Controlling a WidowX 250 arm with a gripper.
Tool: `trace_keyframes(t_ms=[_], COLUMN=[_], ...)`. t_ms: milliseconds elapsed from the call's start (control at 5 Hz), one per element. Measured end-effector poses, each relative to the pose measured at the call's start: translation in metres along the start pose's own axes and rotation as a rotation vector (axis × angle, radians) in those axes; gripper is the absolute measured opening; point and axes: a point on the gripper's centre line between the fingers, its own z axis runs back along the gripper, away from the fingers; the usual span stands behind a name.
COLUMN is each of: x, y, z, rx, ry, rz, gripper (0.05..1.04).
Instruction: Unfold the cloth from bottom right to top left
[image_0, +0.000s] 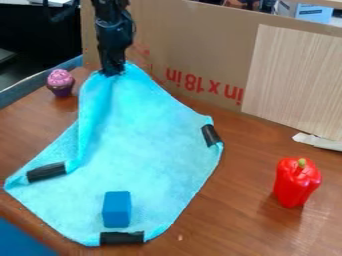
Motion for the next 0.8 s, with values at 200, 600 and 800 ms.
trace_keyframes(t_ms=[200,600,800], x=[-0.003,-0.011,-0.013], y=[0.003,-0.006,-0.014], z=[-0.002,-0.009,-0.003], rx=[-0.034,-0.064,-0.077], ry=[-0.013,0.01,0.023], rz=[-0.002,0.018,0.034], gripper=[0.289,0.869,1.013])
